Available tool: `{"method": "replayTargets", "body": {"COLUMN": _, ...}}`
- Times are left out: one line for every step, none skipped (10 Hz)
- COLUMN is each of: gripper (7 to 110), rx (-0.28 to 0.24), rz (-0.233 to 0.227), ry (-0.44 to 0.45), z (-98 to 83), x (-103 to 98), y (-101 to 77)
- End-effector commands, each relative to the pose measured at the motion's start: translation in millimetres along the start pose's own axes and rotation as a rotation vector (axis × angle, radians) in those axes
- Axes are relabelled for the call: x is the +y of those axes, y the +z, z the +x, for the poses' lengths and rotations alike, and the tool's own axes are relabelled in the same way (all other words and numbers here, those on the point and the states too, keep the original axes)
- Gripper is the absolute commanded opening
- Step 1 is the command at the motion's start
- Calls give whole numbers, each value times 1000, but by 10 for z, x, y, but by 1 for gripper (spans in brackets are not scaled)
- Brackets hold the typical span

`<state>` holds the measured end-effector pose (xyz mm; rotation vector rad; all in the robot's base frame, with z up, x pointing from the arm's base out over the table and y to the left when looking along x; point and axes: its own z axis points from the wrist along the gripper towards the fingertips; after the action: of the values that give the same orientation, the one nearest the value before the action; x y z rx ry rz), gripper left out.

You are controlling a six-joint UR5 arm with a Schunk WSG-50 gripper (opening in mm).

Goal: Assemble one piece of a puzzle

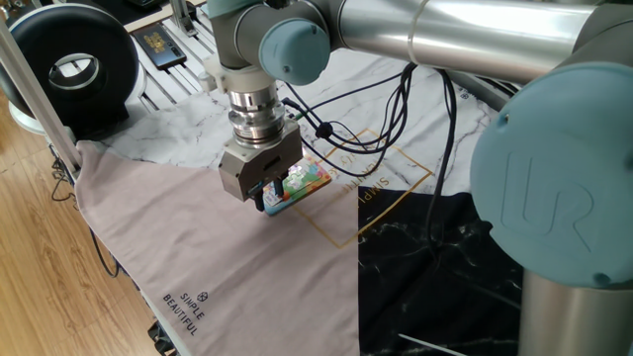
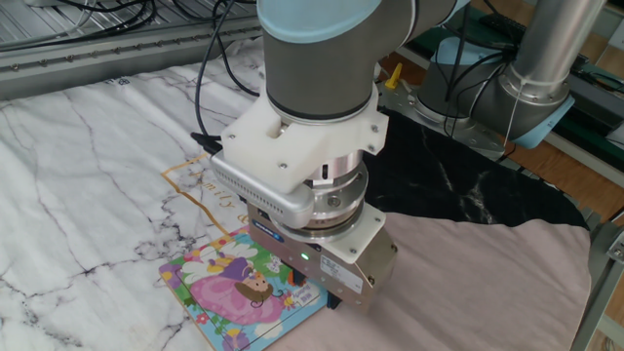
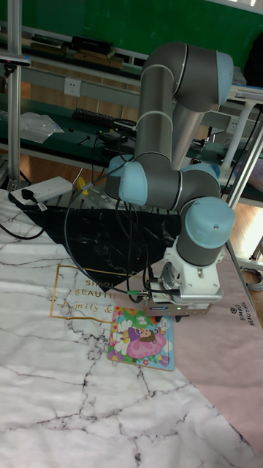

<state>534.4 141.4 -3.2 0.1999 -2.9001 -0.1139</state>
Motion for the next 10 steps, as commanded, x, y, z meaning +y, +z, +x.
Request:
{"method": "replayTargets", "body": {"gripper": 44, "rx": 17, "rz": -17, "ry": 13, "z": 42, "x": 53, "y": -22}}
{"method": "replayTargets", "body": {"gripper": 44, "rx": 15, "rz": -18, "ry": 13, "z": 39, "x": 57, "y": -27}}
{"method": "replayTargets", "body": {"gripper": 44, "rx": 13, "rz": -4, "ry": -1, "z": 32, "x": 20, "y": -39}}
{"method": "replayTargets", "body": {"gripper": 44, "rx": -11, "rz": 14, "ry": -25, "z": -29, "x": -46, "y": -54}}
{"method": "replayTargets", "body": {"gripper": 44, "rx": -33, "rz": -13, "ry": -29, "z": -107, "x": 7, "y": -59}}
{"method": "replayTargets", "body": {"gripper": 44, "rx": -50, "rz": -30, "ry": -29, "z": -182, "x": 54, "y": -57}}
{"method": "replayTargets", "body": {"gripper": 44, "rx": -57, "rz": -35, "ry": -26, "z": -211, "x": 82, "y": -58}}
{"method": "replayTargets", "body": {"gripper": 44, "rx": -56, "rz": -32, "ry": -23, "z": -210, "x": 79, "y": -57}}
{"method": "replayTargets", "body": {"gripper": 44, "rx": -53, "rz": -18, "ry": -26, "z": -209, "x": 28, "y": -50}}
{"method": "replayTargets", "body": {"gripper": 44, "rx": -50, "rz": -17, "ry": -27, "z": -200, "x": 22, "y": -49}}
